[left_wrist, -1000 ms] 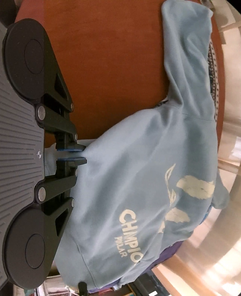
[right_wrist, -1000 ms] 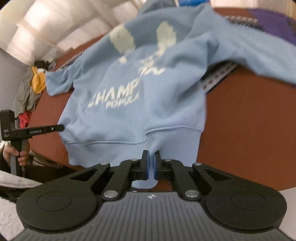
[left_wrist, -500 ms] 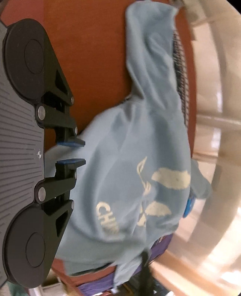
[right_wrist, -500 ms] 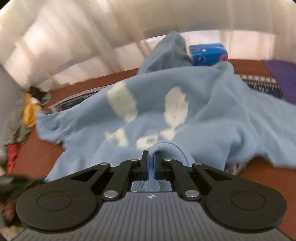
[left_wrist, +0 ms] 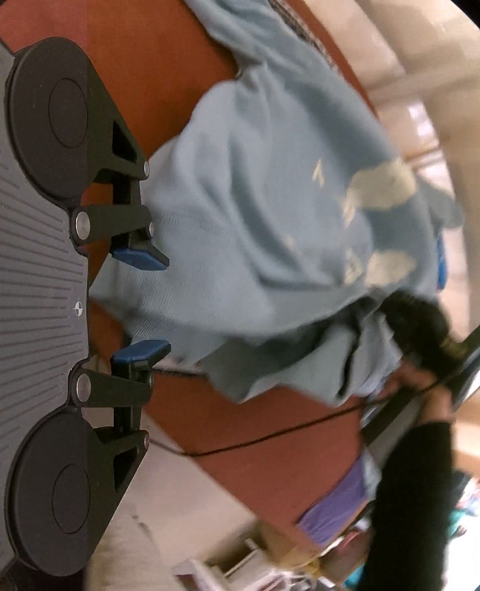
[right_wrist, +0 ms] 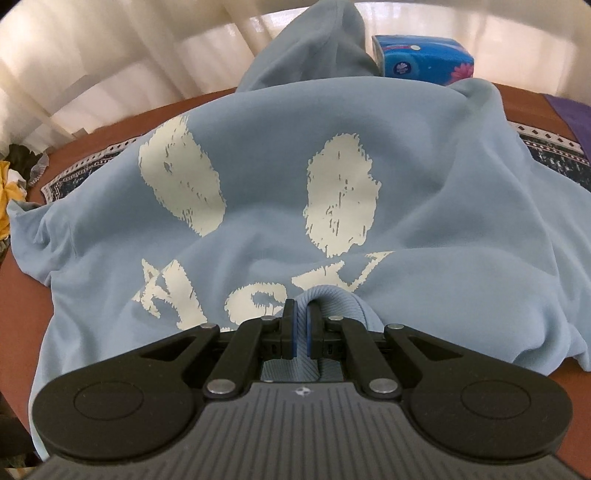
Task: Fold clothes
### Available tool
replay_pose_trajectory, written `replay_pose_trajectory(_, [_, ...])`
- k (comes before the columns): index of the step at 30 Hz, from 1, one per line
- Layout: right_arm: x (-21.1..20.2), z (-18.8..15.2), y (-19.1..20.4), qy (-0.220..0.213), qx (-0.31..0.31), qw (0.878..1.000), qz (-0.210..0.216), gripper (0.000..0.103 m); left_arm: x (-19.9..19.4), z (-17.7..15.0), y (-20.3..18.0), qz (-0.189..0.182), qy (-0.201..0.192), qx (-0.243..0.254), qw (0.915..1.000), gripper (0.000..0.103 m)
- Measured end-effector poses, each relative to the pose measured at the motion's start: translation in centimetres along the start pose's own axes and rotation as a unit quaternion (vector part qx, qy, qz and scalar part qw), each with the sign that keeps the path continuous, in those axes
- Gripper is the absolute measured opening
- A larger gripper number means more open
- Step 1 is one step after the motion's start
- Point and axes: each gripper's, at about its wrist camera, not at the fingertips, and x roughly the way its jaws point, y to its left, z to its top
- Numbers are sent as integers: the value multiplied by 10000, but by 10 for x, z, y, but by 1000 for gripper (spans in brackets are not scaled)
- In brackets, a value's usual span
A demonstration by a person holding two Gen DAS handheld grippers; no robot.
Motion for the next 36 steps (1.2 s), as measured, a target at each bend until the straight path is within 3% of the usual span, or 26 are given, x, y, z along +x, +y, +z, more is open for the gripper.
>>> replay_pose_trajectory(4, [0, -1, -2, -36, 90, 9999, 37, 5, 24, -5, -8, 801, 61, 114, 9967, 57])
replay_pose_trajectory(6, [-5, -3, -2, -99, 98, 9999, 76, 7, 41, -6, 2, 1025, 203, -128, 9944, 21])
replay_pose_trajectory(7, [-10, -6, -2, -151, 69, 9998, 72, 9, 46, -6, 8, 1047, 233, -318, 9937, 10])
replay_pose_trajectory(10, [-44, -31, 3, -421, -202, 9989, -72, 31, 40, -3, 25, 1020, 81, -807, 9915, 2])
replay_pose_trajectory(11, [-55, -39, 5, -511, -292, 9982, -120, 48, 35, -2, 28, 1039, -4, -850, 9909, 1])
replay_pose_trajectory(12, [-67, -47, 7, -601, -382, 9973, -169, 57, 30, -1, 32, 1036, -92, -916, 9904, 1])
replay_pose_trajectory(15, [-100, -72, 12, -869, -651, 9936, -313, 59, 24, 4, 40, 1035, -233, -1020, 9891, 1])
replay_pose_trajectory(18, [-131, -98, 17, -1084, -890, 9891, -458, 59, 21, 7, 43, 1030, -305, -1014, 9890, 1])
replay_pose_trajectory(23, [-127, -145, 35, -940, -829, 9895, -713, 58, 24, 5, 43, 994, -323, -837, 9910, 1])
replay_pose_trajectory(29, [-106, -138, 54, -921, -789, 9884, -909, 56, 25, -4, 39, 1031, -325, -557, 9926, 2])
replay_pose_trajectory(33, [-97, -134, 67, -913, -1034, 9849, -1043, 54, 25, -9, 36, 1084, -335, -599, 9917, 11])
replay_pose_trajectory(34, [-94, -134, 67, -894, -1096, 9834, -1136, 51, 26, -10, 36, 1102, -332, -639, 9913, 12])
replay_pose_trajectory(36, [-90, -132, 65, -820, -1087, 9828, -1244, 35, 27, -12, 33, 1120, -326, -755, 9903, 21])
